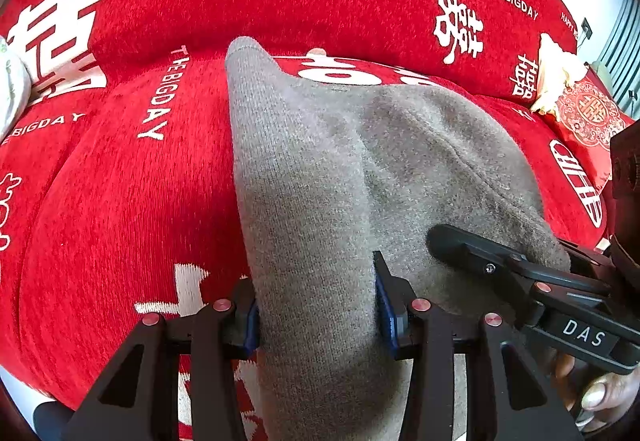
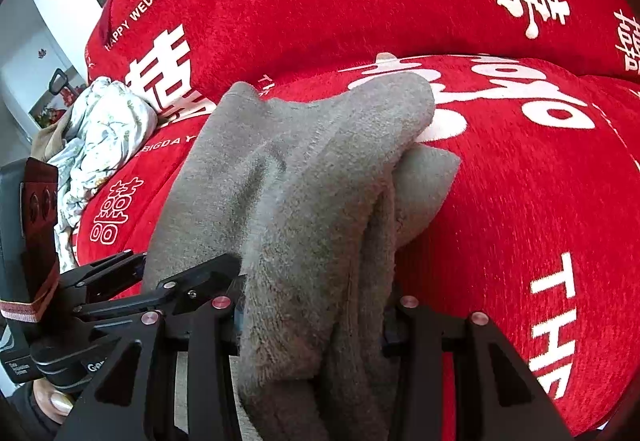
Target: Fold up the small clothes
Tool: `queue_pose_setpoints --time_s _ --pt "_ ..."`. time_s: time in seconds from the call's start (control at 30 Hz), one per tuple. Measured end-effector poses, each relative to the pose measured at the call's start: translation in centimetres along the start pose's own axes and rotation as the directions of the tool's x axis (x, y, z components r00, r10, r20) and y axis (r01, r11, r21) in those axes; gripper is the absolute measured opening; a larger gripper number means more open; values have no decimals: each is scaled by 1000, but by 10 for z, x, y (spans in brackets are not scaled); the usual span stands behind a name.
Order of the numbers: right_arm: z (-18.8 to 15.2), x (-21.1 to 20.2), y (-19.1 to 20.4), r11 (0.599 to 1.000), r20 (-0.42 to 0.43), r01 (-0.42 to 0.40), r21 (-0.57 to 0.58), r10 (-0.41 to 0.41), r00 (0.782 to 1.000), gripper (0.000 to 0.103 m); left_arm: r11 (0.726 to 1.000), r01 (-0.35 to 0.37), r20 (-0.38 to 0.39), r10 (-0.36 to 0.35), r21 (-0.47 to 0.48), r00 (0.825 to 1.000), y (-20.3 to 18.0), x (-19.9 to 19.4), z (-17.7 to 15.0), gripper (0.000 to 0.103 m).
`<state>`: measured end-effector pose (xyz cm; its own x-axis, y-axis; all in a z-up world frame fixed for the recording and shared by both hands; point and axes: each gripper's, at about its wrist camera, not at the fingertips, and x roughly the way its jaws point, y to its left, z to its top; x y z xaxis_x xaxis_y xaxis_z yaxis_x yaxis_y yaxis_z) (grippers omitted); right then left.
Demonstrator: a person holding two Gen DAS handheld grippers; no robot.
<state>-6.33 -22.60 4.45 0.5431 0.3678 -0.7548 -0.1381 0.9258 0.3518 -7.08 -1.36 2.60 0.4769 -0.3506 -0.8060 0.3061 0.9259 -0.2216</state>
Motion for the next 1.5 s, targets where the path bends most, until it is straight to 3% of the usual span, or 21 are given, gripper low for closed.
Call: queue_pose_setpoints --time_s 0.27,0.47,0.57,0.63,0.7,0.8,1.0,1.2,1.33,1.5 --pt "-6 7 -12 1000 -7 -15 11 15 1000 47 1000 -1 14 1 11 1000 2 3 -7 51" --pt "-9 14 -22 998 -9 -50 30 50 999 53 1000 17 21 -17 -3 1000 10 8 -10 60" --pt "-11 17 -27 998 -7 -57 28 57 998 61 1000 0 32 0 -9 999 13 9 -12 71" --pt "-11 19 -33 995 -13 -82 54 83 996 63 999 -32 36 33 -26 999 16 10 -12 87" --pt "-10 18 -36 993 -17 -97 63 98 995 67 999 -16 30 18 -51 999 20 10 -13 87" --pt "-11 11 -32 998 -11 -44 45 45 999 78 998 -17 21 19 -62 1000 21 7 -12 87" --pt "-17 -20 -19 1000 50 13 -19 -12 999 78 998 -62 41 64 -32 997 15 -12 -16 87" --pt "-39 -60 19 974 139 43 -220 -12 990 78 996 -85 43 87 -38 995 21 -20 -23 87" --pt "-58 -76 37 953 151 6 -302 42 988 78 995 -83 40 85 -55 996 25 -23 -26 87" --pt "-78 -72 49 934 83 -92 -345 128 988 78 995 -94 44 95 -33 994 20 -30 -30 87"
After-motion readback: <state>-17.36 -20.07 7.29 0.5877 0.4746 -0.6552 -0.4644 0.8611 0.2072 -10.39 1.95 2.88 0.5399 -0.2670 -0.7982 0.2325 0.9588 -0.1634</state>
